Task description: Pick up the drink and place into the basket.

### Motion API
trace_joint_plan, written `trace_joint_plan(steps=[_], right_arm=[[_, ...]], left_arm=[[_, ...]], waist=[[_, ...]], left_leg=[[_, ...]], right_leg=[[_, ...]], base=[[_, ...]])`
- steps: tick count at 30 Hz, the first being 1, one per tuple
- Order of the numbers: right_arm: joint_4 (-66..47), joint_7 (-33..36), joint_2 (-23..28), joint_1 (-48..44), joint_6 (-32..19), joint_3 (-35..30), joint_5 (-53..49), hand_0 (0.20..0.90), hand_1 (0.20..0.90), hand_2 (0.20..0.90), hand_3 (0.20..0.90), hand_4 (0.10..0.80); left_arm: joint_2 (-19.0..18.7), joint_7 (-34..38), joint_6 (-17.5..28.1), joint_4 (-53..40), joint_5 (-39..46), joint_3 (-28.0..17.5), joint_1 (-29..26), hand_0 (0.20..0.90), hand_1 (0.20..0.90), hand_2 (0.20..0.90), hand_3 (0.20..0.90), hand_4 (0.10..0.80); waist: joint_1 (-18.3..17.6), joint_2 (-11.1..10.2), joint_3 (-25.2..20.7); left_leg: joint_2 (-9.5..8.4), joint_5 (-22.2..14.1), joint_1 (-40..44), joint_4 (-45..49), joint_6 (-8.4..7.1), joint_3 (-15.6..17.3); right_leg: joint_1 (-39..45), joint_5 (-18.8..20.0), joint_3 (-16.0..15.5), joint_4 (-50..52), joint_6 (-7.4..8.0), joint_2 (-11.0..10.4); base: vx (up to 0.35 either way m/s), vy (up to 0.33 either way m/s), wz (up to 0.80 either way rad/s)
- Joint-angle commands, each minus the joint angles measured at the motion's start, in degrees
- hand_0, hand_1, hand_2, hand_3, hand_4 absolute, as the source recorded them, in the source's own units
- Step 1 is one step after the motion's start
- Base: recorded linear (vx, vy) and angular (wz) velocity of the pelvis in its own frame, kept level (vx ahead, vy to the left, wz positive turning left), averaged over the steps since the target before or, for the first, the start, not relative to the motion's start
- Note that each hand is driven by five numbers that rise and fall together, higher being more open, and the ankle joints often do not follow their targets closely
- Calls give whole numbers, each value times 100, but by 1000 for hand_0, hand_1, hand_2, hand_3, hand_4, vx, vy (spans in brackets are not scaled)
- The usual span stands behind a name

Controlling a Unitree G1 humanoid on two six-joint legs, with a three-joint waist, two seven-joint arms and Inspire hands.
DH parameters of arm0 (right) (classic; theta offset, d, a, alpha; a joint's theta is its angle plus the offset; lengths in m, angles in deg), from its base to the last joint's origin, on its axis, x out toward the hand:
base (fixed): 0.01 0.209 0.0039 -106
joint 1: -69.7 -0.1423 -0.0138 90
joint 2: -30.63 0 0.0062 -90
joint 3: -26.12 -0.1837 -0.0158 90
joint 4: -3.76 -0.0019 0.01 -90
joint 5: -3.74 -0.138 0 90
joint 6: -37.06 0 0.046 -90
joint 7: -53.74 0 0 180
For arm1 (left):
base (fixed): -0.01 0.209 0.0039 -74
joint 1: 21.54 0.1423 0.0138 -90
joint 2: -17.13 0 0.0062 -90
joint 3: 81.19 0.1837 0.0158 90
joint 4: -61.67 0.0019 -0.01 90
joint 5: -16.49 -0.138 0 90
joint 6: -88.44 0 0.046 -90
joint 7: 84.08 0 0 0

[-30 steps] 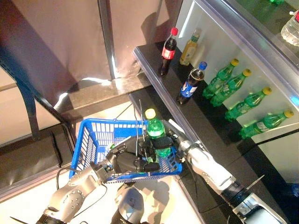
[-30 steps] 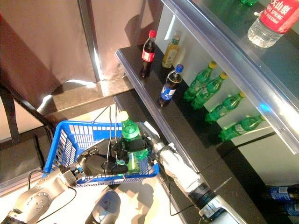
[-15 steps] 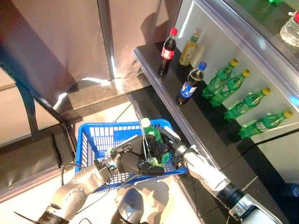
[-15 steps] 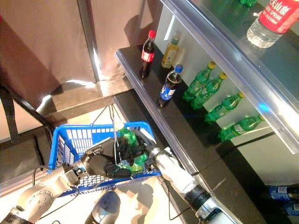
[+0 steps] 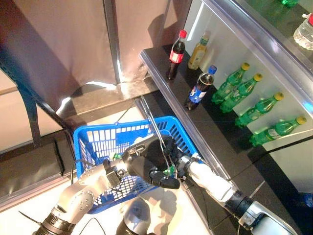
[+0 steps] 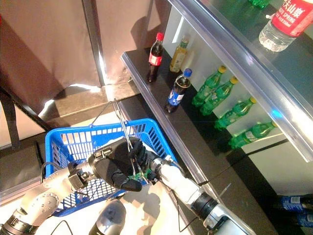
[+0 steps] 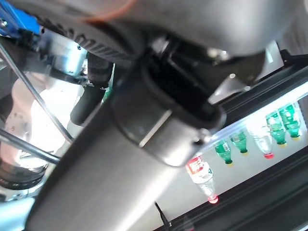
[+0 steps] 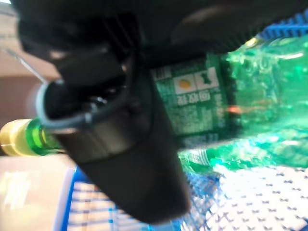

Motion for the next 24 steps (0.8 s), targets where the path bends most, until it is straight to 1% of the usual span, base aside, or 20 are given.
trace_joint_plan(steps=[1,6,11,16,20,24], right_arm=[[-450,-23,-272,-653,-486,443,151,300,300,300,200,100],[-512,-59,-331,-912,-543,607,522,300,300,300,200,100],[-721,-246,-346,-1260,-675,815,1012,300,300,300,200,100],[-829,-445,-366,-1585,-661,1011,1269,300,300,300,200,100],[-784,-562,-363,-1656,-690,1131,1404,300,300,300,200,100],[-601,-553,-466,-1675,-585,1279,1564,300,300,300,200,100]], left_arm=[[819,-1285,1276,-1929,1231,324,-1317,300,300,300,200,100],[818,-1349,1199,-1940,1214,404,-1407,300,300,300,200,100],[822,-1351,1103,-1949,1236,501,-1524,300,300,300,200,100],[819,-1307,1100,-1911,1288,605,-1651,300,300,300,200,100],[797,-1326,1100,-1891,1330,633,-1685,300,300,300,200,100],[796,-1328,1086,-1900,1397,682,-1743,300,300,300,200,100]], waist=[[70,102,-1370],[119,95,-1365],[169,67,-1370],[212,51,-1390],[242,39,-1391],[285,30,-1395]], left_leg=[[-37,-47,283,-327,89,-197],[-55,-38,279,-322,89,-258],[-78,-35,268,-320,90,-315],[-115,-31,247,-316,95,-387],[-135,-28,239,-316,98,-447],[-150,-34,230,-306,90,-494]], right_leg=[[-309,19,-41,738,-431,141],[-297,16,-63,758,-435,140],[-277,15,-75,742,-442,157],[-276,9,-82,739,-440,155],[-273,8,-88,738,-439,157],[-264,4,-108,739,-439,155]], base=[[0,0,0],[0,0,0],[0,0,0],[0,0,0],[0,0,0],[12,5,3]])
